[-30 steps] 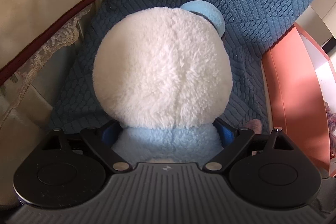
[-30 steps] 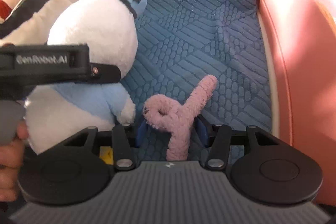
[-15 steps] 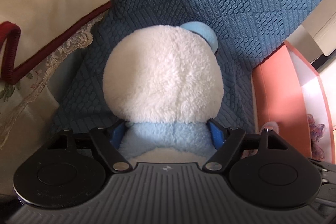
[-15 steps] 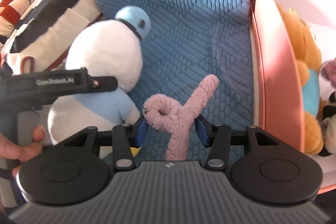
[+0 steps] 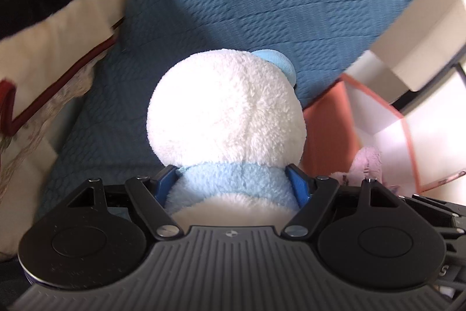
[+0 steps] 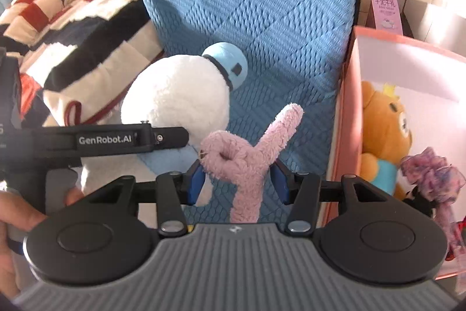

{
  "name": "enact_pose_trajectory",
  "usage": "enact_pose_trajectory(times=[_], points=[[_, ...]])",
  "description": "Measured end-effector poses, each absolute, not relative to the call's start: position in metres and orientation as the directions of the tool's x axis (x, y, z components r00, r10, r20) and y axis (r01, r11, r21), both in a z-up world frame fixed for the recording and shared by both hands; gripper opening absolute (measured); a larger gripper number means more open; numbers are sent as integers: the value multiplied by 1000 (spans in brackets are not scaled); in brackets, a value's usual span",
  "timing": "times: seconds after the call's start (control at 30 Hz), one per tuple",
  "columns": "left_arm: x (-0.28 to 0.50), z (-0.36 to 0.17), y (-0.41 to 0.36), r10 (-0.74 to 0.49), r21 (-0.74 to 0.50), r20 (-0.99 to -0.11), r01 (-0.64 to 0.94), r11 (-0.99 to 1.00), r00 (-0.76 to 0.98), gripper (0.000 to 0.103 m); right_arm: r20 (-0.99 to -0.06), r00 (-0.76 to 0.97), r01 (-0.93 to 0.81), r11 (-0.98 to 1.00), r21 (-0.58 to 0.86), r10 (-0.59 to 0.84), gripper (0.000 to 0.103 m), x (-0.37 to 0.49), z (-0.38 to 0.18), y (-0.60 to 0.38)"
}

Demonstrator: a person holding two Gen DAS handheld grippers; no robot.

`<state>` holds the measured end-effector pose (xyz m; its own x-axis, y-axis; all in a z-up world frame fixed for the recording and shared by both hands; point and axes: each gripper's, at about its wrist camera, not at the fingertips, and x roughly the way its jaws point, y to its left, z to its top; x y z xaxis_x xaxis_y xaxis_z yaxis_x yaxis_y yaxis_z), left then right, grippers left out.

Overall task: Organize objects
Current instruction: 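Lift and carry the penguin in left tool while right tool carries bunny to box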

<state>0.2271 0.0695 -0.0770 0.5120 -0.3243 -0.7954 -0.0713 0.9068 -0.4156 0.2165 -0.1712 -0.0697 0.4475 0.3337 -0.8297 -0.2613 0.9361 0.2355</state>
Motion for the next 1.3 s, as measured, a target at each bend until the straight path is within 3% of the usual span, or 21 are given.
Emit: enact_pose_trajectory(times=[0.5,0.7,1.03,1.3], points=[[254,18,-9,-405,-454,-738,47,890,539,80,-772,550,-204,948,246,319,53,229,14,-250],[265,39,-41,-487,-525,-698,88,847,525,80,-738,596,-182,948,260,316,53,222,33,-280],[271,31,-114,-481,-474,-714,154,867,508,80,-737,626,-93,963,254,255,53,208,15,-345],[278,2,-169,-470,-438,-754,182,880,458,80,-754,621,1,962,274,214,53,198,-29,-402]])
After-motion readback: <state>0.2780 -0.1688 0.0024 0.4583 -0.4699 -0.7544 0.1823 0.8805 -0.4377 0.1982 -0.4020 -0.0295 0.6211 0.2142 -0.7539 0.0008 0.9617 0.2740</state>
